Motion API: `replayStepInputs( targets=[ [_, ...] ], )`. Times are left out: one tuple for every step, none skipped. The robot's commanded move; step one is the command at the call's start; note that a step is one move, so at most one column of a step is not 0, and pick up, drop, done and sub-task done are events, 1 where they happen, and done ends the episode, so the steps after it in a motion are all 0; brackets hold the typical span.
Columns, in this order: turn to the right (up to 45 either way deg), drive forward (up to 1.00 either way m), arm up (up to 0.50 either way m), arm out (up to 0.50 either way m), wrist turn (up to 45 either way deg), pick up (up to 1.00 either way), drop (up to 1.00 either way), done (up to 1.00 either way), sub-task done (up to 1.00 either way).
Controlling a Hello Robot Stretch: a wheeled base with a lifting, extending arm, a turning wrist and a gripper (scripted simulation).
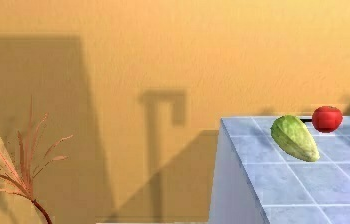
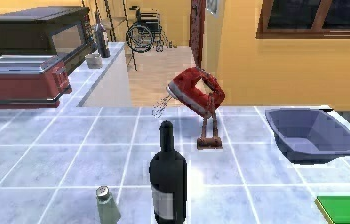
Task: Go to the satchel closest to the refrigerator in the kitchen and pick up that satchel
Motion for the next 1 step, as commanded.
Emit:
replayStepInputs(
  targets=[
    [12.0,0.0,0.0,0.0,0.0,0.0,0.0,0.0,0.0]
  ],
)
